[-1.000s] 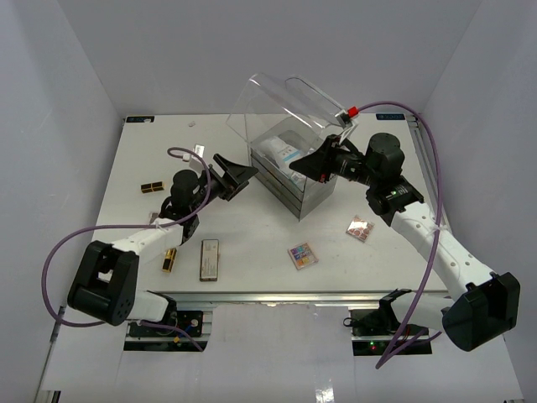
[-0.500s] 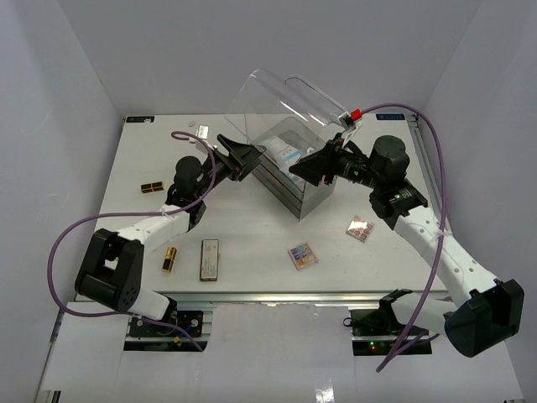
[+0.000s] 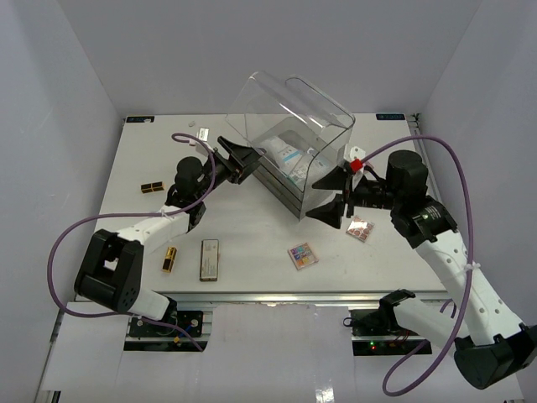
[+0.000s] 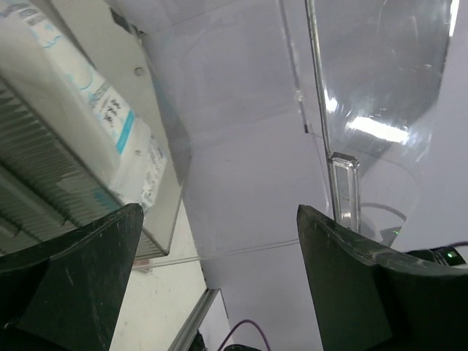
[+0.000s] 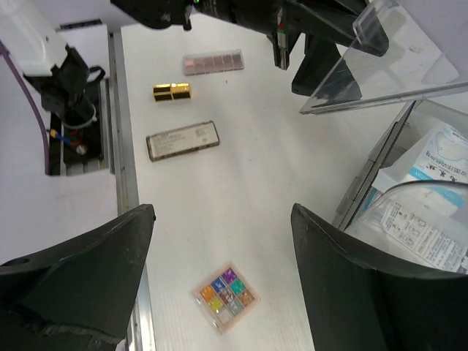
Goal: Organize the makeup
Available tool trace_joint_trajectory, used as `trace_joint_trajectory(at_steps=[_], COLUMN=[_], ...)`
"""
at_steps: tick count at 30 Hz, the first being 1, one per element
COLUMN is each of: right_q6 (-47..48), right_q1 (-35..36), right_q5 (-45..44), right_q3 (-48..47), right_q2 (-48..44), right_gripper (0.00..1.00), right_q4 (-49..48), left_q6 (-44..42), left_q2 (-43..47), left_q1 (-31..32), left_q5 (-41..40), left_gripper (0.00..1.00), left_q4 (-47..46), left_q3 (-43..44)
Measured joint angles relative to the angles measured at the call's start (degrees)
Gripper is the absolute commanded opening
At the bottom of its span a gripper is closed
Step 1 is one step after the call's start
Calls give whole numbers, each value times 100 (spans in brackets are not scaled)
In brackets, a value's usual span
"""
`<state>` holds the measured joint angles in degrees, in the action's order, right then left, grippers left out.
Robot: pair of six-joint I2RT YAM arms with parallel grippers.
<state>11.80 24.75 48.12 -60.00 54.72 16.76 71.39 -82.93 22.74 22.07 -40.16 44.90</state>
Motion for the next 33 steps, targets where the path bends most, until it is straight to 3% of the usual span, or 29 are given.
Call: trace_joint_trajectory(at_steps=[6,13,23,33], right_q6=[1165,1651,1555,1365], right_q1=[-43,-359,-1964,-2648], right_q5=[48,144,1693,2375], right_q3=[102,334,1001,1749], right_q2=[-535,-631,-428,-433], right_gripper=[81,79,75,74], right_q4=[779,1011,388,-335], left_q6=[-316,-416,-625,-427], left_q2=[190,182,-1076,-2494], left_q1=[-14,-207,-241,-240], left_q5=[-256,-426,207,436], left_gripper=[98,98,95,62], left_q4=[926,1437,643,122], left_q3=[-402,-1389,-816,505])
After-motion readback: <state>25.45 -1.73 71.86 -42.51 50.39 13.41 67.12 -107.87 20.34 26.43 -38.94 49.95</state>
